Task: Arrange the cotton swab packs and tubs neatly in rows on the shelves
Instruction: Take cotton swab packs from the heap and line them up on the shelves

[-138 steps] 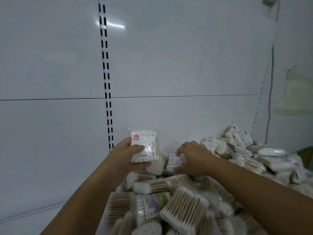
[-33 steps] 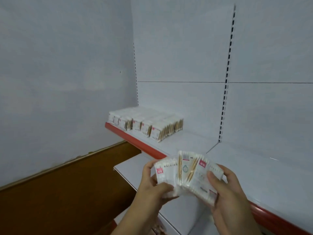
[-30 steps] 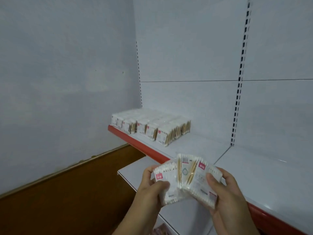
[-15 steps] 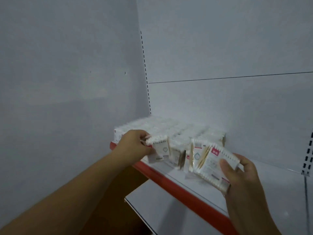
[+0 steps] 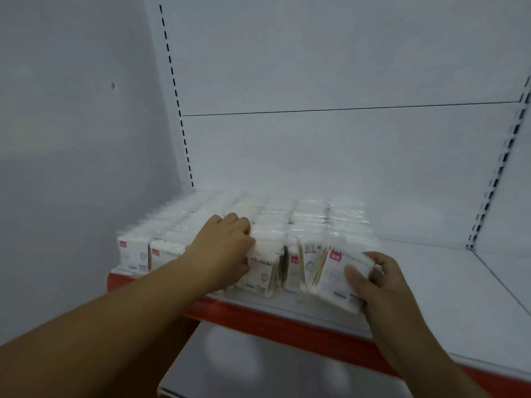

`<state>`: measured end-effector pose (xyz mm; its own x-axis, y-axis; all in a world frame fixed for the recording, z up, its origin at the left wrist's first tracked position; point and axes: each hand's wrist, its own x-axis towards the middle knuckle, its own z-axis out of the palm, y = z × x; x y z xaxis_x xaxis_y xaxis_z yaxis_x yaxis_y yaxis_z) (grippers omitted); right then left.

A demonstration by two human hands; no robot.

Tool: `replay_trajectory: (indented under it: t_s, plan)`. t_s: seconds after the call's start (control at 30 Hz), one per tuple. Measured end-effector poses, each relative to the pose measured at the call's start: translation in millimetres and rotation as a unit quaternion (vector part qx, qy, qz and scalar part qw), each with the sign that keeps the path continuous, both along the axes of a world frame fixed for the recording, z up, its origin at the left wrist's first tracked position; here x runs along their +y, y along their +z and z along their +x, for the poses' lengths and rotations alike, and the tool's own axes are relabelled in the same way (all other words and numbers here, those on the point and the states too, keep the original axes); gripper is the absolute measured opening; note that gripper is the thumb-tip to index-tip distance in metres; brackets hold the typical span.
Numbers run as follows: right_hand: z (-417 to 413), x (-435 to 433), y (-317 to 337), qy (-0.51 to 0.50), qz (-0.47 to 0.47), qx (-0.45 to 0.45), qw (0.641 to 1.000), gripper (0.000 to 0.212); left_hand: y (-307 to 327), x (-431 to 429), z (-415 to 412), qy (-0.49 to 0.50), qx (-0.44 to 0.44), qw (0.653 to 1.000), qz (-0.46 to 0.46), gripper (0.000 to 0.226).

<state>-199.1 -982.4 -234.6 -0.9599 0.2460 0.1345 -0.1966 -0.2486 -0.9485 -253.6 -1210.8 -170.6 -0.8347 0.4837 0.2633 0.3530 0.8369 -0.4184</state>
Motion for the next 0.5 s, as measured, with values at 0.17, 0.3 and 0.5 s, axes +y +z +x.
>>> replay_trajectory:
  t_s: [0.17,0.3,0.5]
  plan:
    - [0.9,-14.3,-5.5,-0.030,-0.006,-0.019,0.999,0.019,-8.3,-9.0,-10.0,-0.046,0.021,0.999,-0.008,0.045]
    - [6.8,-17.7,-8.9,-0.045,-0.003,-0.019,0.999,0.018,-13.8,-17.9,-8.5,-0.069,0.022,0.997,0.012,0.050]
    - [9.9,-22.8,-0.3,-0.016,-0.033,0.002,0.999,0.020,1.7,-29.9,-13.5,-0.275,0.090,0.925,0.247,0.039]
